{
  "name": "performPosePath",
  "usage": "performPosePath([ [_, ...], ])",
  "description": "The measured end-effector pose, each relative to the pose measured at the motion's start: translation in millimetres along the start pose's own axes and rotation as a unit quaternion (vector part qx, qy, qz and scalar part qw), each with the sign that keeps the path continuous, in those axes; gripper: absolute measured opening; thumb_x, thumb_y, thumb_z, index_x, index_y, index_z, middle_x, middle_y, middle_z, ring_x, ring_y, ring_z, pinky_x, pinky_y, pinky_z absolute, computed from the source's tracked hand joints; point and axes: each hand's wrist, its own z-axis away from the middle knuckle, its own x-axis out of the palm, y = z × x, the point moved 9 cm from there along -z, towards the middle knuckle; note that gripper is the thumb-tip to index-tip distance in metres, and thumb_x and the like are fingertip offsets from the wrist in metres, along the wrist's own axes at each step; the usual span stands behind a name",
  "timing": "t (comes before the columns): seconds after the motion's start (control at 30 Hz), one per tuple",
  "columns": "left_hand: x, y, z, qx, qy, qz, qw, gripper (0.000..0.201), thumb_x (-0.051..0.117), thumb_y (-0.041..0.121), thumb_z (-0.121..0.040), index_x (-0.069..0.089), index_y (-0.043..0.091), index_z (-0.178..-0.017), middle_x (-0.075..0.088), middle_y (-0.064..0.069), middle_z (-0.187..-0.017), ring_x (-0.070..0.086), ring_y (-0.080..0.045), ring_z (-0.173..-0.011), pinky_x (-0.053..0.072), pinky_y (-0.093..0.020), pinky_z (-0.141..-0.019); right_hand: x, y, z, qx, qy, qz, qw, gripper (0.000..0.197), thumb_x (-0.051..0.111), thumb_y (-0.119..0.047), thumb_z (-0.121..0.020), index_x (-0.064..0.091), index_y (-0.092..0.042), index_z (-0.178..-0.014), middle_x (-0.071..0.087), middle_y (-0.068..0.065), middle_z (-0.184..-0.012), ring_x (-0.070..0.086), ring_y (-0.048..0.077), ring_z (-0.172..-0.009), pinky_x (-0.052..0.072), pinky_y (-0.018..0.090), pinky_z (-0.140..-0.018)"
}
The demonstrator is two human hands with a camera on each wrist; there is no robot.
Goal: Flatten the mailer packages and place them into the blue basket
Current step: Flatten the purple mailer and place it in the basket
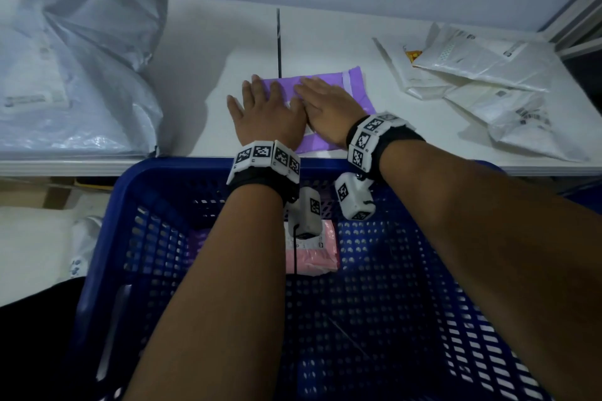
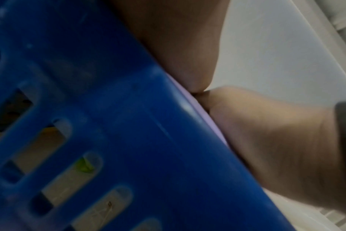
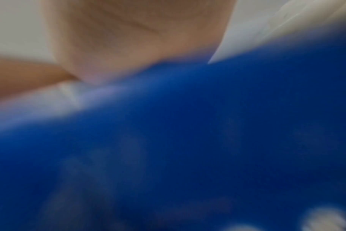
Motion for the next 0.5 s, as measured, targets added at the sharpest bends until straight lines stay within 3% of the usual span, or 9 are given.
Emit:
performPosePath([
  [0.13,1,1,1,0.004,-0.003,0.001,1.000,0.064,0.021,0.049,-0.097,0.028,0.022,-0.155,0.010,-0.009,-0.166,0.004,-0.025,-0.153,-0.003,-0.053,-0.122,7,14,5,0.029,-0.005,-0.005,1.000,0.051,0.023,-0.034,-0.108,0.023,-0.021,-0.158,0.012,0.001,-0.167,0.007,0.017,-0.154,0.005,0.041,-0.124],
  [0.3,0,1,1,0.006,-0.005,-0.002,1.000,0.065,0.018,0.049,-0.097,0.027,0.022,-0.156,0.011,-0.009,-0.166,0.004,-0.026,-0.153,-0.003,-0.054,-0.122,6,66,22,0.090,0.001,-0.002,0.996,0.053,0.017,-0.043,-0.108,0.015,-0.029,-0.159,0.005,-0.004,-0.167,0.003,0.013,-0.154,0.002,0.040,-0.123],
  [0.5,-1,3,3,0.008,0.005,-0.008,1.000,0.065,0.018,0.051,-0.097,0.028,0.022,-0.155,0.012,-0.009,-0.166,0.006,-0.027,-0.153,-0.002,-0.054,-0.122,-2,84,43,0.115,0.072,-0.004,0.991,0.059,0.019,-0.044,-0.106,0.014,-0.022,-0.160,0.011,0.002,-0.167,0.009,0.019,-0.153,0.007,0.041,-0.124],
])
